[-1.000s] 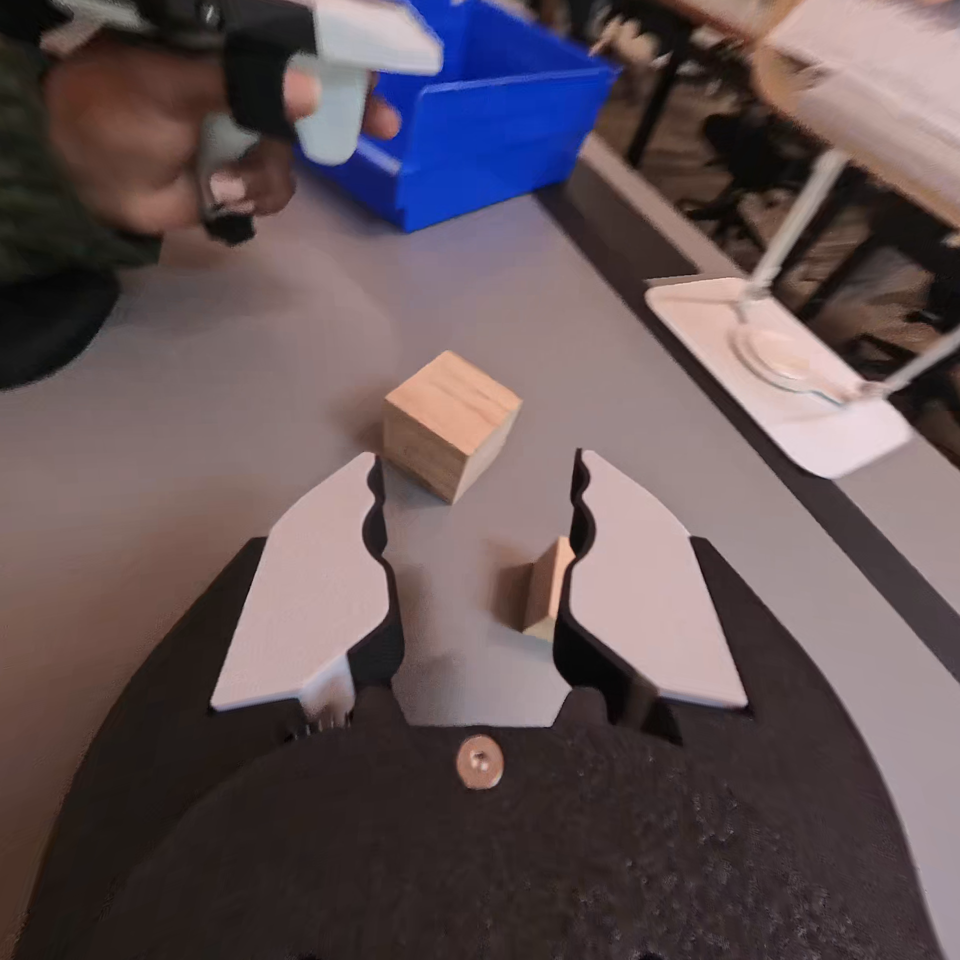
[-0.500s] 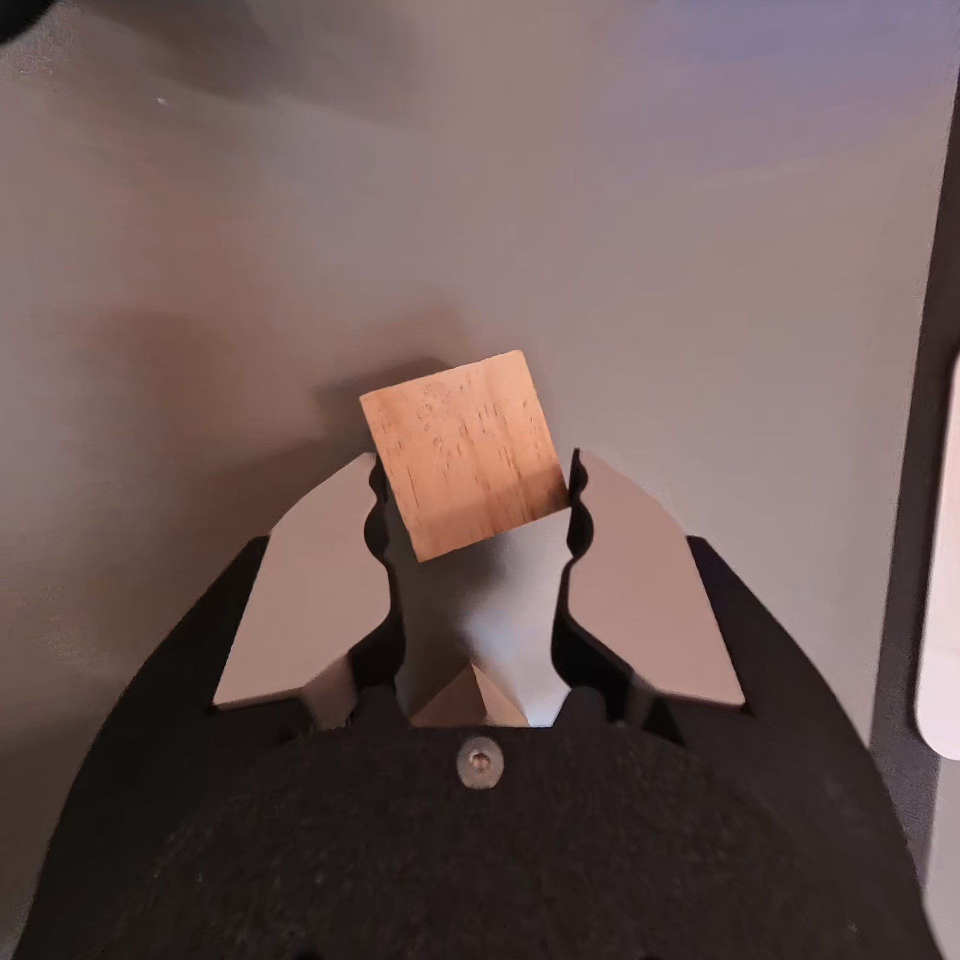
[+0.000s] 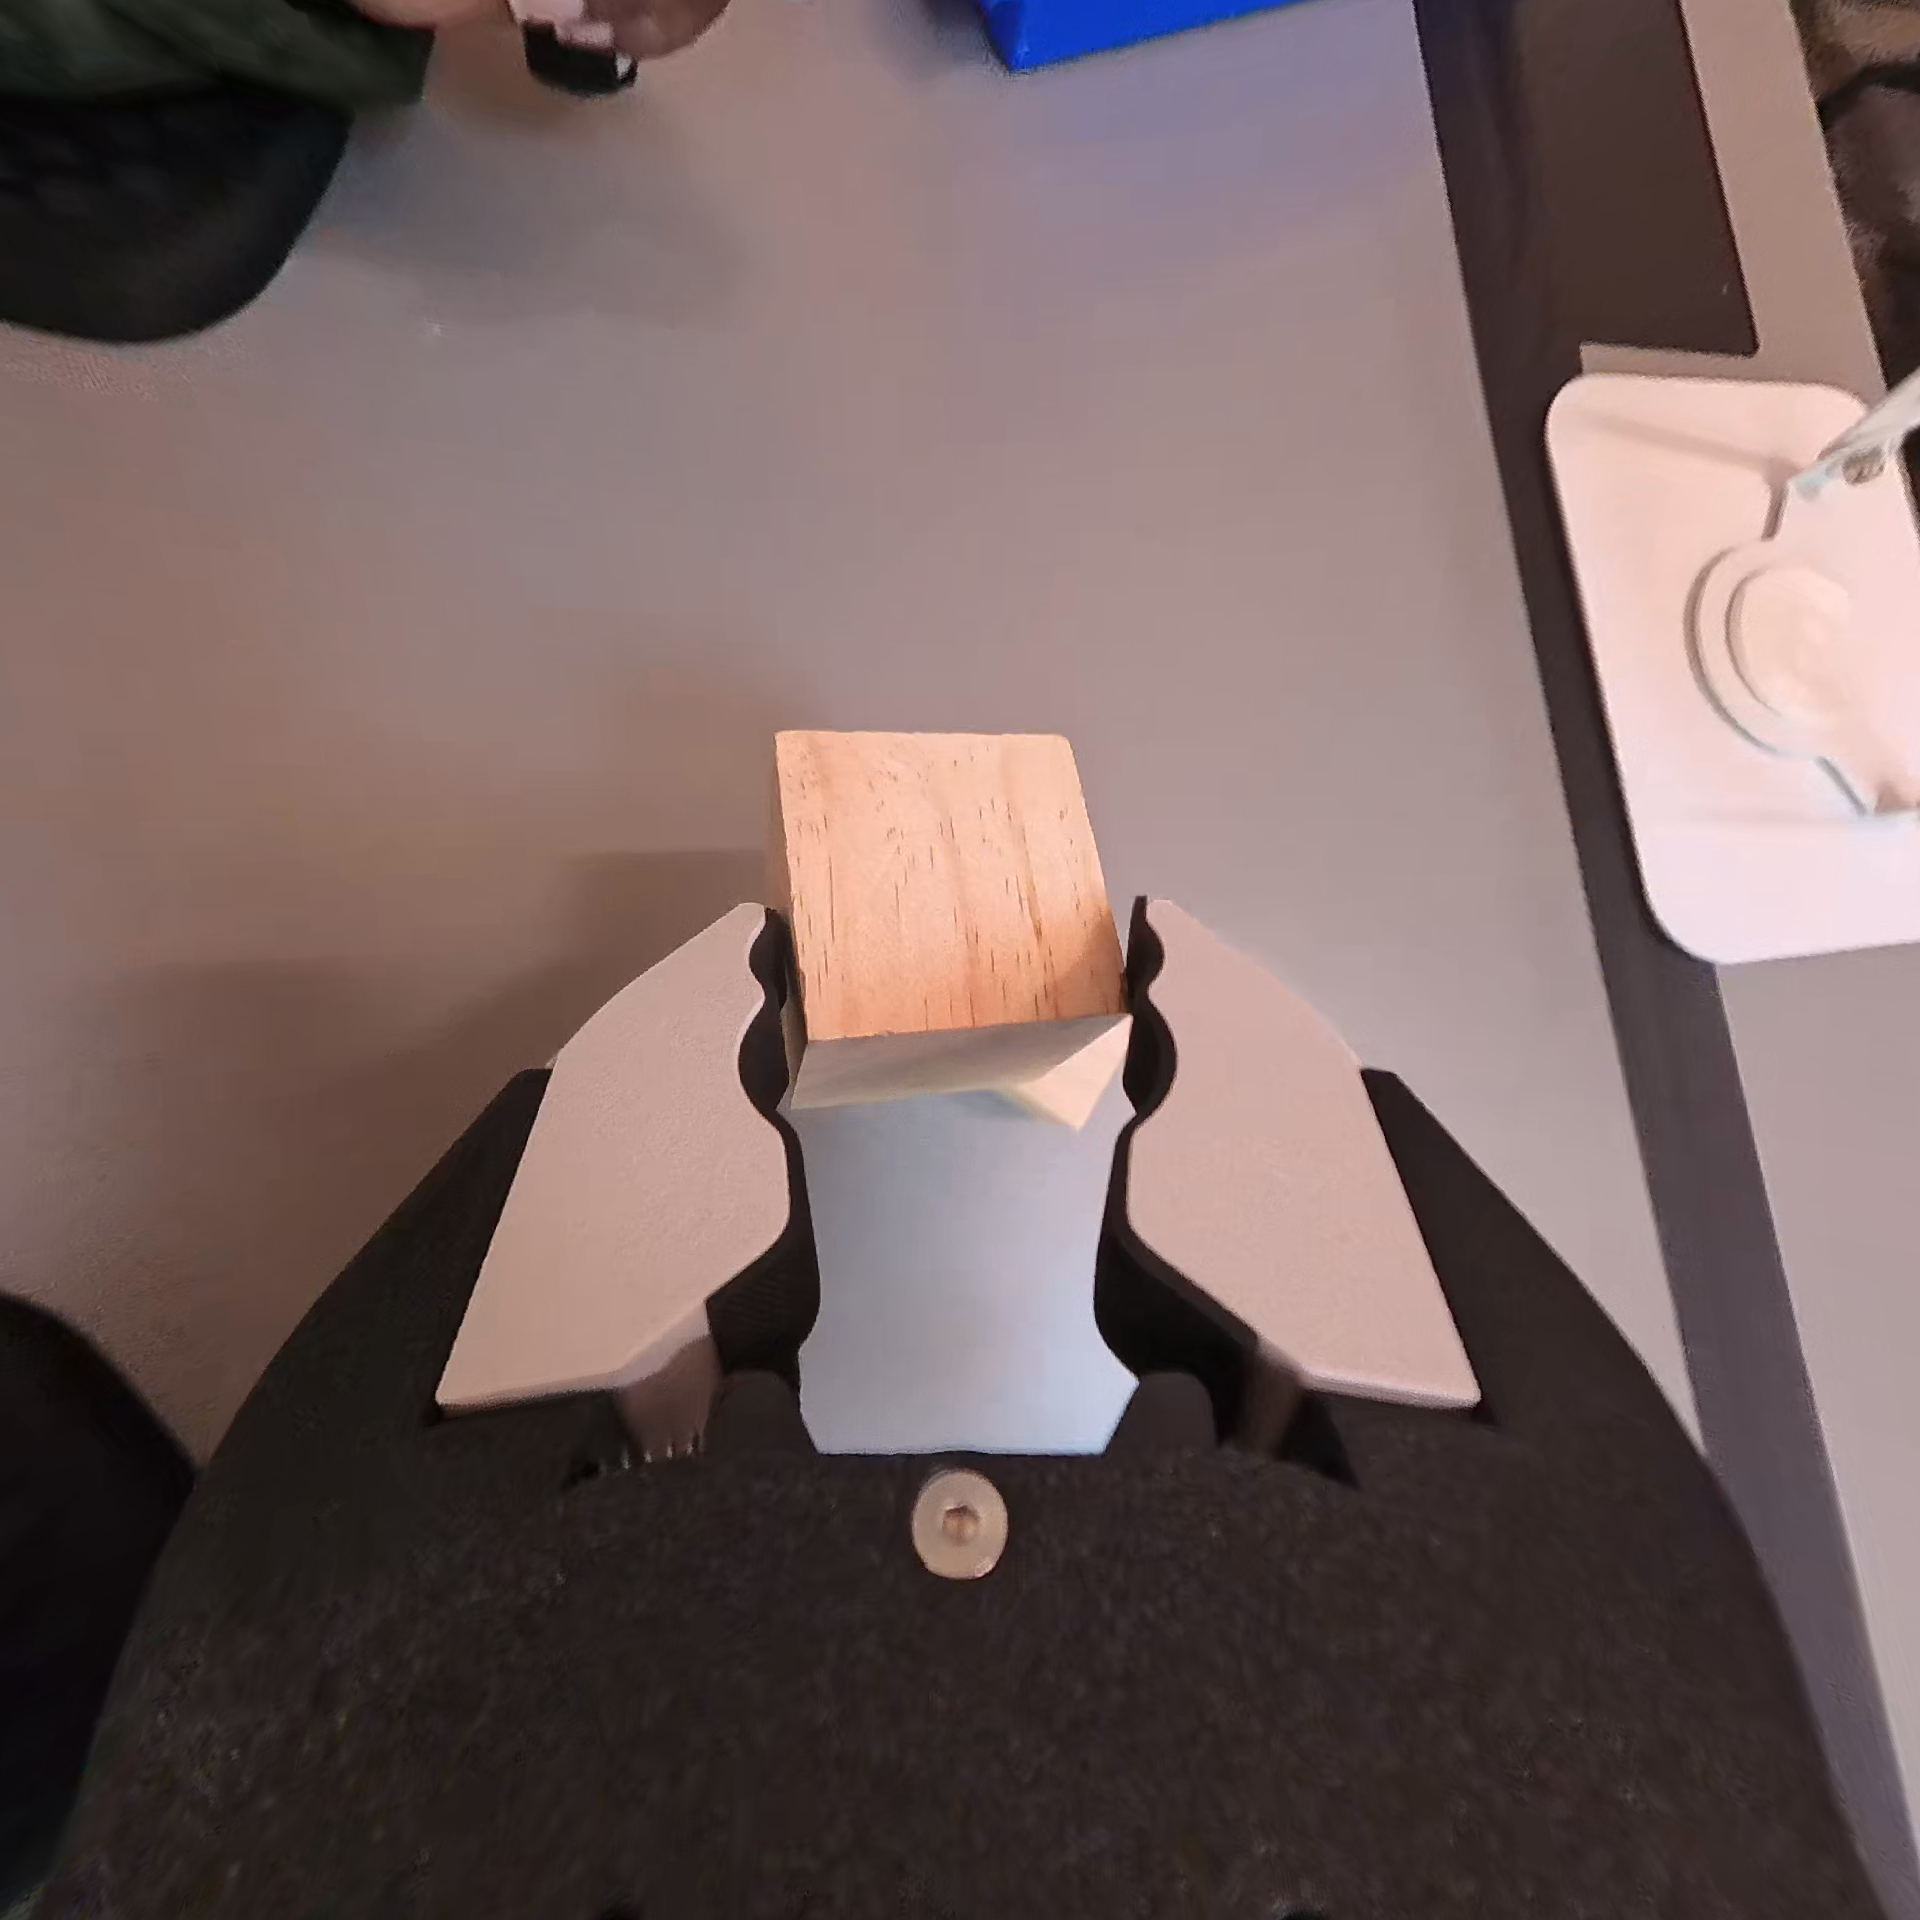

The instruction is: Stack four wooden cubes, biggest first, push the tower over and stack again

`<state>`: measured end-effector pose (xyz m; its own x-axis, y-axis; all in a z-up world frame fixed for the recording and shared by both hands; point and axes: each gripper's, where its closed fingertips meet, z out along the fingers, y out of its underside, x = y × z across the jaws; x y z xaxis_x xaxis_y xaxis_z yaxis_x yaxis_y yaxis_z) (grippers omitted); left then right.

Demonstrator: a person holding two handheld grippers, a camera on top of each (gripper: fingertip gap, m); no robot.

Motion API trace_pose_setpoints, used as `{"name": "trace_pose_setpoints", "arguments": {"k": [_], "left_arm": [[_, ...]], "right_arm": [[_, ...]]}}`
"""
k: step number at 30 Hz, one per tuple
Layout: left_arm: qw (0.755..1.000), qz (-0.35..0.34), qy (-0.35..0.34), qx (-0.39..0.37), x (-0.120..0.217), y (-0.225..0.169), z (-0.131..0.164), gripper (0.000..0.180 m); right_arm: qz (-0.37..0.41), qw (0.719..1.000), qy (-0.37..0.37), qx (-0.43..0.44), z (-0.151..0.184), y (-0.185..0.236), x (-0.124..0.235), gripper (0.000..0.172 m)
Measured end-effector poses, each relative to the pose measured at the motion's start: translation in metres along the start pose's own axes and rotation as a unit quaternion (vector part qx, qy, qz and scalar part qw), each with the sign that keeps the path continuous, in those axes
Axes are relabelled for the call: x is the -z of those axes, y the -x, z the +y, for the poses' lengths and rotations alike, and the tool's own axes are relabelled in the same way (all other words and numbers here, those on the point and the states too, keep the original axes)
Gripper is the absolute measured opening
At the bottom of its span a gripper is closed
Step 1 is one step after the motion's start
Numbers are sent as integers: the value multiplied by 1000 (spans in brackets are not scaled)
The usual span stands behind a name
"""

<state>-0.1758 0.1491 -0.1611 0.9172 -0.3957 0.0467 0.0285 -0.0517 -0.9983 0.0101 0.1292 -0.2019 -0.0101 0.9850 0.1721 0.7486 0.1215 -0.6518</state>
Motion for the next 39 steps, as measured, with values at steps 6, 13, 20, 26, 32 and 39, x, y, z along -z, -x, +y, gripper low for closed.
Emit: {"name": "trace_pose_setpoints", "arguments": {"k": [6,13,20,26,32,39], "left_arm": [[1000,2,2,1,-1,-1,1,0],[1000,1,4,0,-1,0,3,0],[1000,4,12,-3,-3,-3,8,0],[1000,1,11,-10,-4,-2,9,0],[1000,-17,-6,-9,0,4,2,0],[1000,-23,-14,-14,2,5,-3,0]], "right_arm": [[-16,999,22,-23,34,30,3,63],[-34,999,4,-40,62,56,-4,63],[-12,999,-21,-39,78,56,-3,62],[4,999,-17,-39,77,49,-7,63],[56,992,-82,-82,61,30,25,73],[188,967,-72,-158,109,-8,87,63]]}}
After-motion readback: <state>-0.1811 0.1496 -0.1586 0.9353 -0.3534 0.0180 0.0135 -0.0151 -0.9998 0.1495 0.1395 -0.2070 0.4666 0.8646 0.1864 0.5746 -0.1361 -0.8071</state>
